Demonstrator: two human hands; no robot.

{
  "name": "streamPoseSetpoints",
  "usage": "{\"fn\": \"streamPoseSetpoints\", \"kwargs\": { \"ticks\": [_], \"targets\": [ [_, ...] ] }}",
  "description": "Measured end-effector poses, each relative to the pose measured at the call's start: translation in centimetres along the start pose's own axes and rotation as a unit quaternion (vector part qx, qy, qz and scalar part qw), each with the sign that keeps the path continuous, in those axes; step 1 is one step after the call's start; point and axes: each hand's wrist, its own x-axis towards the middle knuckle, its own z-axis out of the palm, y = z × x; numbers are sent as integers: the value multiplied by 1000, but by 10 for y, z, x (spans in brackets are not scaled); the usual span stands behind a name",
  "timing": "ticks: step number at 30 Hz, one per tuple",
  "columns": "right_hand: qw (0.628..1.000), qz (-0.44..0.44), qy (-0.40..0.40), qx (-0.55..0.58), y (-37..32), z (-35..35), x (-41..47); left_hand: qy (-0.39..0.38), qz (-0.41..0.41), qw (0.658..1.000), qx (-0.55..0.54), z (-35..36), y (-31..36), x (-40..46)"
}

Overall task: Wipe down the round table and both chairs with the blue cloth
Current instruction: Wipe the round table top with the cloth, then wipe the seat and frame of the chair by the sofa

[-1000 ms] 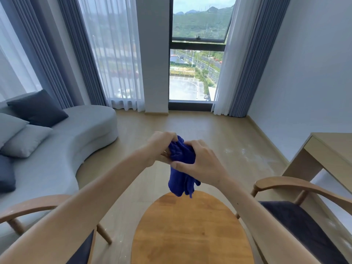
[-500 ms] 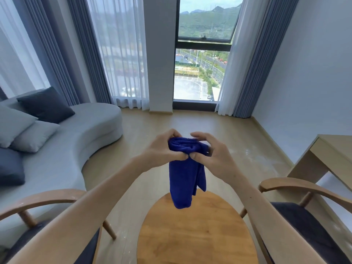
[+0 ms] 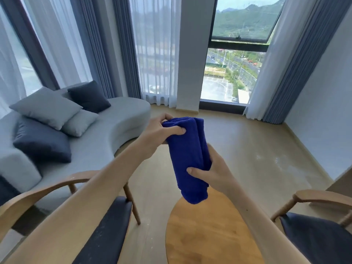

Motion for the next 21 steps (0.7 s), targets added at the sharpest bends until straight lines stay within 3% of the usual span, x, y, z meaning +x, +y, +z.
{"fn": "streamPoseSetpoints", "kwargs": {
  "ticks": [7, 11, 17, 21],
  "targets": [
    [992, -14, -123, 13, -5, 89, 18, 127, -58, 990, -23, -78, -36, -81],
    [982, -10, -190, 11, 6, 167, 7, 182, -131, 974, 13, -130, -63, -150],
    [934, -37, -346, -83, 6, 273, -14, 233, -243, 934, 120, -207, -109, -257],
    [902, -52, -400, -155, 7, 336, -23, 245, -293, 906, 181, -264, -137, -313]
  ]
}}
